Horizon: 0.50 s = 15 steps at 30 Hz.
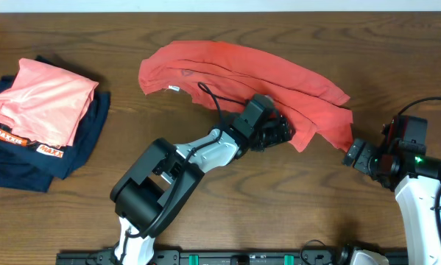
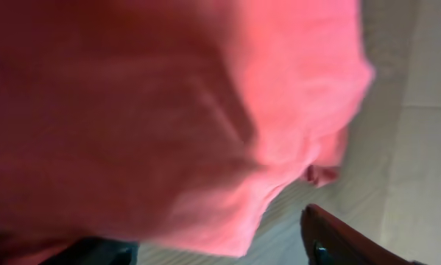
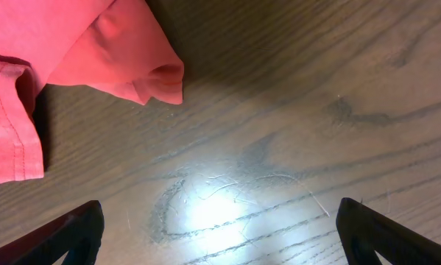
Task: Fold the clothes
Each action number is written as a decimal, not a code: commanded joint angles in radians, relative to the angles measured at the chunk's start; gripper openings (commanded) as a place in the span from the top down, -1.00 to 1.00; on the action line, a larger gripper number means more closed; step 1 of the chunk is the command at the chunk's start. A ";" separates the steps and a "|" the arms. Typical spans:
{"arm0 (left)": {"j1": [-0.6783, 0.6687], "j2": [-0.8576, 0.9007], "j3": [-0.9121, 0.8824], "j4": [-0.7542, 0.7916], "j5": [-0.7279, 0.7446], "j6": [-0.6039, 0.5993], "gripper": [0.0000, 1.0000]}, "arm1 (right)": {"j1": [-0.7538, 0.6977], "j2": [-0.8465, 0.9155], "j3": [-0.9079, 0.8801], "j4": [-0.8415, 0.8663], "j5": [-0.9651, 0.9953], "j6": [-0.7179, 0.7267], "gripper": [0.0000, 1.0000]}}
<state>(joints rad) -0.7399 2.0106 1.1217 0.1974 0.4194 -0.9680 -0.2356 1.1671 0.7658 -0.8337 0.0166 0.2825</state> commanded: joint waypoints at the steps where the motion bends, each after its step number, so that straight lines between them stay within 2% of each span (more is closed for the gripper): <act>1: -0.002 0.016 -0.002 0.071 0.001 -0.014 -0.33 | -0.014 -0.010 0.010 0.000 0.009 -0.010 -0.98; 9: -0.002 0.016 -0.002 0.106 0.017 -0.014 -0.29 | -0.014 -0.010 0.010 0.003 0.010 -0.010 -0.98; 15: -0.011 0.016 -0.002 -0.008 -0.013 -0.014 -0.29 | -0.014 -0.010 0.010 0.003 0.009 -0.010 -0.97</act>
<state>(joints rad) -0.7418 2.0109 1.1213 0.2329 0.4305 -0.9764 -0.2356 1.1671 0.7658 -0.8318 0.0162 0.2802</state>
